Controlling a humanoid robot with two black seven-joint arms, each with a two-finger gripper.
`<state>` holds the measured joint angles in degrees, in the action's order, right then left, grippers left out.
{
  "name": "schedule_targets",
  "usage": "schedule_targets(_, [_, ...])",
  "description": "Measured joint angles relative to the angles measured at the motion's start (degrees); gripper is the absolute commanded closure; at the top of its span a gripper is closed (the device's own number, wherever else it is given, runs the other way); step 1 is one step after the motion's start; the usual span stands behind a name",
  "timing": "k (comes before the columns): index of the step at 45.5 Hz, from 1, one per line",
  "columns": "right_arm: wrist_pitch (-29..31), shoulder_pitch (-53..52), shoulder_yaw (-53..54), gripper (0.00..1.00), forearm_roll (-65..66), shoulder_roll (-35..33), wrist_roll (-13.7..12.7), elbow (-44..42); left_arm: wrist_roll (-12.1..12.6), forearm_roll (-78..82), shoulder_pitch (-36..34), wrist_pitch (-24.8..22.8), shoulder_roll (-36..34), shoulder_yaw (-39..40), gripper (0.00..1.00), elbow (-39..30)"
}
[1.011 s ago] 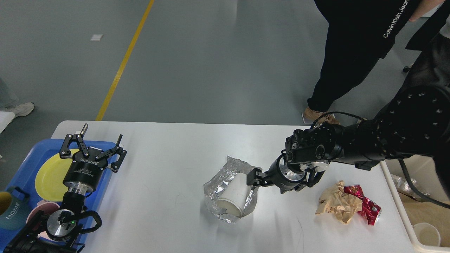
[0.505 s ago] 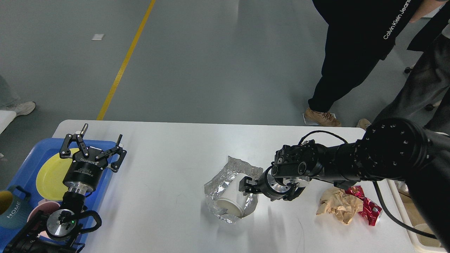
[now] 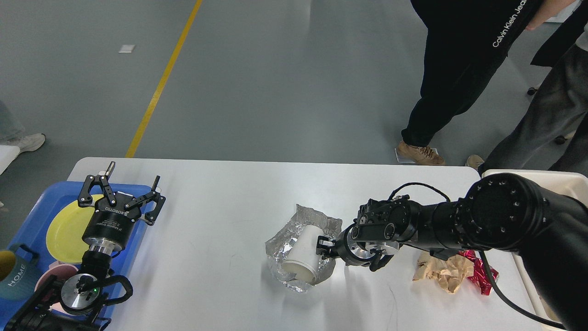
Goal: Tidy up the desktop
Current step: 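Grasp the foil-wrapped cup with the right gripper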
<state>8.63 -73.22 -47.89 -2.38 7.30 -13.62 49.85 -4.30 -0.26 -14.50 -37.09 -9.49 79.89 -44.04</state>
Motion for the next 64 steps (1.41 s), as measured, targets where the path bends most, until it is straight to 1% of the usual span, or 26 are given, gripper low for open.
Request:
schedule_targets(18, [0.6, -0.2, 0.0, 1.0, -0.3, 0.0, 0.0, 0.2, 0.0, 0.0, 0.0, 0.0, 0.0, 0.0, 0.03, 0.0])
schedule_targets(34, [2.4, -0.4, -0.2, 1.0, -0.3, 0.0, -0.8, 0.5, 0.0, 0.0, 0.0, 0.0, 0.0, 0.0, 0.03, 0.0])
schedule_targets(37, [2.4, -0.6, -0.4, 1.0, -0.1, 0.1, -1.4, 0.7, 0.0, 0.0, 0.0, 0.0, 0.0, 0.0, 0.03, 0.0])
schedule_targets(42, [2.4, -0.9, -1.2, 1.0, 1.2, 0.1, -3.8, 0.8, 0.0, 0.0, 0.0, 0.0, 0.0, 0.0, 0.03, 0.0])
schedule_targets(47, [2.4, -1.2, -2.2, 1.0, 2.3, -0.1, -4.7, 1.3, 0.0, 0.0, 0.0, 0.0, 0.0, 0.0, 0.03, 0.0])
schedule_targets(57, [2.4, -4.2, -2.5, 1.0, 2.4, -1.3, -4.8, 4.1, 0.0, 0.0, 0.0, 0.0, 0.0, 0.0, 0.03, 0.0])
schedule_targets(64, [2.9, -10.6, -2.4, 1.0, 2.1, -4.9, -4.5, 10.2, 0.0, 0.0, 0.0, 0.0, 0.0, 0.0, 0.03, 0.0])
